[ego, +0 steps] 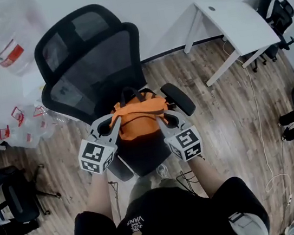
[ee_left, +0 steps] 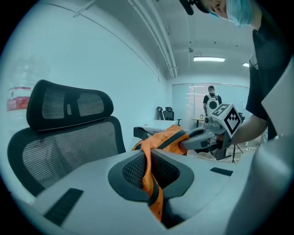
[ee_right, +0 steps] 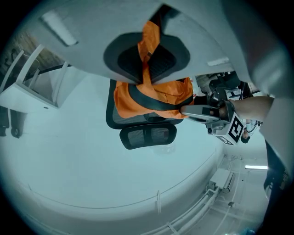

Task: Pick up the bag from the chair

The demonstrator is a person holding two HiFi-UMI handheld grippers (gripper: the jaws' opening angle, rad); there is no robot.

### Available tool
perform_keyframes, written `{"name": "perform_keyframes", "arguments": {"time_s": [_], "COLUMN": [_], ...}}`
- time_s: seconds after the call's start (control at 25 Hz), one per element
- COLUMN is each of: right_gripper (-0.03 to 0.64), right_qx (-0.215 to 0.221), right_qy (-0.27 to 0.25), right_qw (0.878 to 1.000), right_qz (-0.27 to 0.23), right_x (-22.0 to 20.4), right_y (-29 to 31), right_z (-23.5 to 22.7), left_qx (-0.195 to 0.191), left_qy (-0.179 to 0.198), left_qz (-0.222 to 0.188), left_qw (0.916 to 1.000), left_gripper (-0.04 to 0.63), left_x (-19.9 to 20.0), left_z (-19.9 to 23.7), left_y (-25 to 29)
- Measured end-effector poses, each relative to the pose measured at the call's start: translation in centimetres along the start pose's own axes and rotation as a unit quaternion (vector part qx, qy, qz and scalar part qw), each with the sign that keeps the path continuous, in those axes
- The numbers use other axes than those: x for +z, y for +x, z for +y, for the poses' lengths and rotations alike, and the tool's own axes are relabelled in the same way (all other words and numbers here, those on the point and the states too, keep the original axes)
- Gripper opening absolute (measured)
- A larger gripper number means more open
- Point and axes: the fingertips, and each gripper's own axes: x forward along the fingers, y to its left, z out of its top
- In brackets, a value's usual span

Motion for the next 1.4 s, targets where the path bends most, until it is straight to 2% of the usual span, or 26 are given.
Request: {"name": "perform_keyframes", "arguments": {"time_s": [1.4], "right_gripper": [0.011], "right_qx": [0.005], "right_qy": [-0.018], "right_qw": [0.997], "right_qz": [-0.070], "right_x": [8.0], "right_y": [-5.7], "right_z": [2.0], "left_qx": [0.026], "left_qy": [0.025], "left_qz": [-0.072], "left_qw": [0.9967], "left_gripper": [0.023], "left_x": [8.5], "left_z": [-2.2], "left_y": [-5.4]}}
